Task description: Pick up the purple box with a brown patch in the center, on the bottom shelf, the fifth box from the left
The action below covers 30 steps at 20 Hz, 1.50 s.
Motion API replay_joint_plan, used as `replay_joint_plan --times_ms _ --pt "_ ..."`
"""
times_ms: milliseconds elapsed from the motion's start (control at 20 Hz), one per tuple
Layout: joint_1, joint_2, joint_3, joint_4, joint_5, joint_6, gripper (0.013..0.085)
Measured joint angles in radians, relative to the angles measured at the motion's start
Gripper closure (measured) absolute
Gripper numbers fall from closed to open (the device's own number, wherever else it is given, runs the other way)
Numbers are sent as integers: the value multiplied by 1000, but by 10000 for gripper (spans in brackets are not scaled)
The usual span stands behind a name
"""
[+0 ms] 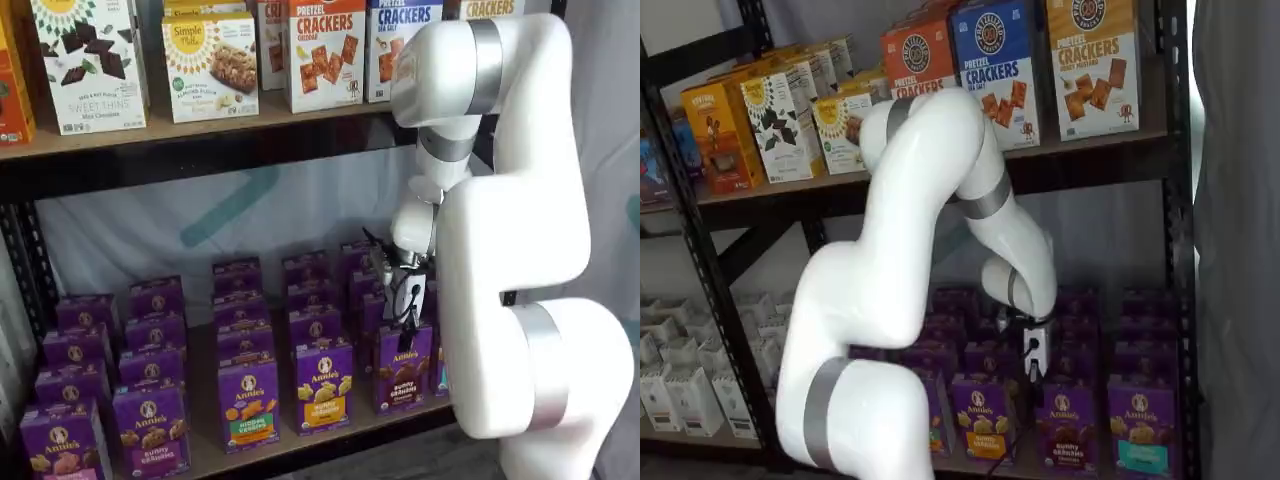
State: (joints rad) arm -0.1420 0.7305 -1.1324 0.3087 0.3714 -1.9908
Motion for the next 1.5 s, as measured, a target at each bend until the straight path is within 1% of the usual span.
replay_joint_plan --times_ms 150,300,400,550,700,950,1000,1100,1250,1350,1400,1450,1500 --pt "-12 62 -92 -17 43 8 130" --pt "-19 114 -160 -15 48 2 130" --pt "-22 139 -190 -27 48 9 130" --pt "-29 174 -232 -85 52 55 130" --pt "-34 208 -264 -175 52 129 130" --pt "-37 249 -288 -264 29 205 130" --pt "-38 255 -292 -275 27 214 130" --pt "-38 268 -299 -282 27 220 130" --pt "-38 276 -302 -264 25 205 130" --pt "-38 278 -303 -258 26 199 210" --pt "-38 278 -302 -252 24 193 210" --pt "-38 279 -301 -250 23 191 250" --pt "-38 279 -301 -250 23 191 250"
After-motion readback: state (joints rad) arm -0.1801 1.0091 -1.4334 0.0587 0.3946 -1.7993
